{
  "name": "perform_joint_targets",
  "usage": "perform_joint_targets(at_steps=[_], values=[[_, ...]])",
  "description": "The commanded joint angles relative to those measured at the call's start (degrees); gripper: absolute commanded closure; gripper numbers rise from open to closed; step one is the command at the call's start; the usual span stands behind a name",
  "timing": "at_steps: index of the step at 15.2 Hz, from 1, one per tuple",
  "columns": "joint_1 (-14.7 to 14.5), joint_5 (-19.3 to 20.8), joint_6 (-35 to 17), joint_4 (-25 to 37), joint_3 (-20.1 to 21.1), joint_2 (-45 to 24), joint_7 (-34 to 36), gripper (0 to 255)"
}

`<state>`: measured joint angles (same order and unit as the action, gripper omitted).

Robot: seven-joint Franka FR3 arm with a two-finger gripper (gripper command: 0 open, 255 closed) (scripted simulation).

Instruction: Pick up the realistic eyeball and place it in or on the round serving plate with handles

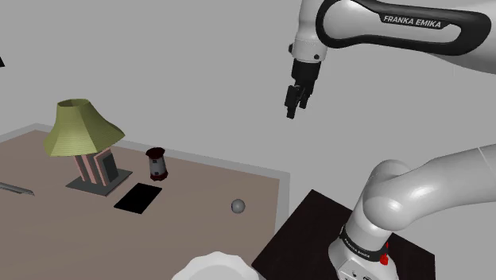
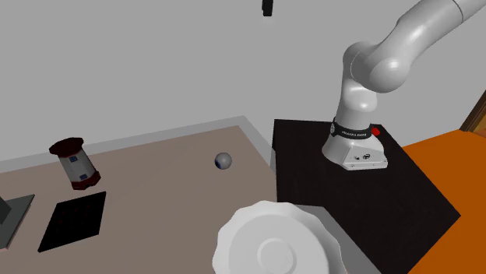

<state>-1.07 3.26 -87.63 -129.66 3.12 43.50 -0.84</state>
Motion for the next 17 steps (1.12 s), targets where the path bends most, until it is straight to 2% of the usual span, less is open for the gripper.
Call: perform_joint_targets(at_steps=[1,9,17], values=[[0.0,0.0,0.0,0.0,0.0,0.0,0.0,0],[-1.0,-1.7,-16.0,-13.2,2.4,-2.3,3.4,0],[-1.7,-2.8,-33.9,-21.8,5.3,-11.0,7.1,0]])
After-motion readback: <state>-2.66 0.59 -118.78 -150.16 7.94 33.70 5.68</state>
